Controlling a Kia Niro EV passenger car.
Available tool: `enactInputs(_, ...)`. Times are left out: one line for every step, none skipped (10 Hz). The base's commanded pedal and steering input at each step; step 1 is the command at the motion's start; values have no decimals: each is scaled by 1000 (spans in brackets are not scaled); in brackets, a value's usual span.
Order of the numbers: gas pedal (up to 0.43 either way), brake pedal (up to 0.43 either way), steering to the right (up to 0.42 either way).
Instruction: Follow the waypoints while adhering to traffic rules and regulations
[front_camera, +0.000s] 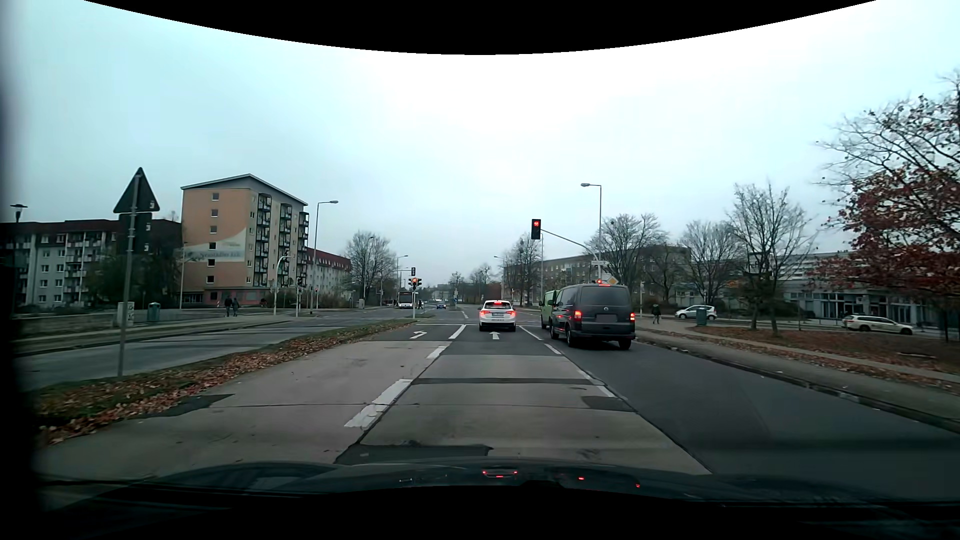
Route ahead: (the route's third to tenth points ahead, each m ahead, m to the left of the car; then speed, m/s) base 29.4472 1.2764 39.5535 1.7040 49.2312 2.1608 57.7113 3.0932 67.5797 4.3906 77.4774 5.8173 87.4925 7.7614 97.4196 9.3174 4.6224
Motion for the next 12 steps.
enactInputs(0, 0, -5)
enactInputs(0, 0, -5)
enactInputs(0, 0, -6)
enactInputs(0, 0, -6)
enactInputs(0, 0, -6)
enactInputs(0, 0, -7)
enactInputs(0, 0, -9)
enactInputs(0, 0, -10)
enactInputs(0, 0, -10)
enactInputs(0, 0, -10)
enactInputs(0, 0, -10)
enactInputs(0, 0, -10)
